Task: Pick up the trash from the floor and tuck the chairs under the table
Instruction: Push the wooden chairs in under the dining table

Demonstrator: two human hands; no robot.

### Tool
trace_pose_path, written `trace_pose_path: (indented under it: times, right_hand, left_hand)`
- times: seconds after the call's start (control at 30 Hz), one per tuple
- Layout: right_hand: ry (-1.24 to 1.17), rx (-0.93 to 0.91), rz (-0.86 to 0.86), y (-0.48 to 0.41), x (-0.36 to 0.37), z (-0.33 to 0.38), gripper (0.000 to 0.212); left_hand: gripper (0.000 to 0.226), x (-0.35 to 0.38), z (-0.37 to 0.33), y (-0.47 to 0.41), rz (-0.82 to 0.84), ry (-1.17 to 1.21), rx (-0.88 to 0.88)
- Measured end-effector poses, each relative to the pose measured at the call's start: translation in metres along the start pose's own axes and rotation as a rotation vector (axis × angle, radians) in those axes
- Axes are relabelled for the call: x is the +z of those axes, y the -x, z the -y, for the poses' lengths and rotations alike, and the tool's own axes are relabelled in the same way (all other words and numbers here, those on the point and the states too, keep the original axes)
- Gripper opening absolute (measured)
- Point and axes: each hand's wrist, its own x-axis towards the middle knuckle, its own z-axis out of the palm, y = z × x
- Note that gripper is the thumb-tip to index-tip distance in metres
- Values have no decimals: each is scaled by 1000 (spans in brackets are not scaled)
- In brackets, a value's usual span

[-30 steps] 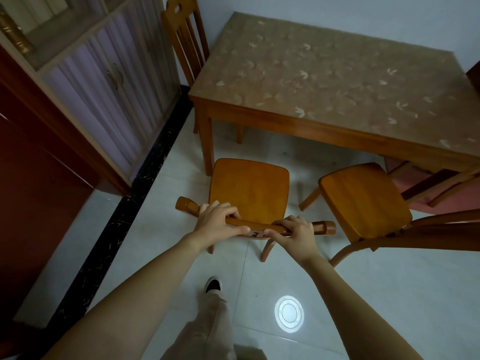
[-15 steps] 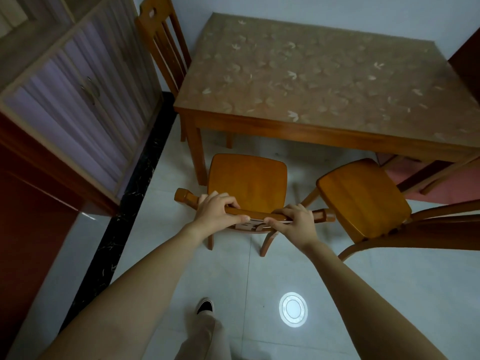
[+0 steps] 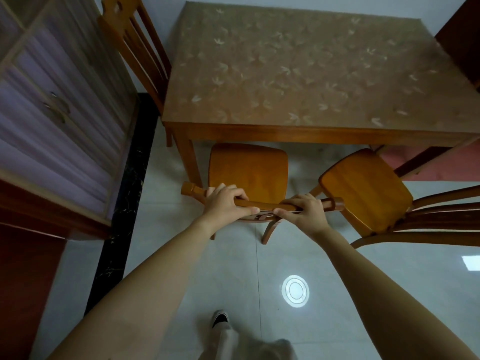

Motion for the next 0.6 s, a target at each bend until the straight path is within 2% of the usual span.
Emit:
trace_pose_path:
  times: [0.1, 0.33, 0.6]
  right_hand:
    - [-2, 23, 18, -17, 0, 0, 36]
    - [14, 31, 19, -52, -4, -7, 65]
    - [33, -8, 32, -88, -19, -20, 60]
  left_hand:
    - [42, -4, 5, -18, -5, 5, 7]
    - [39, -8, 8, -52, -35, -13, 23]
    - [49, -11, -3, -87, -26, -28, -15]
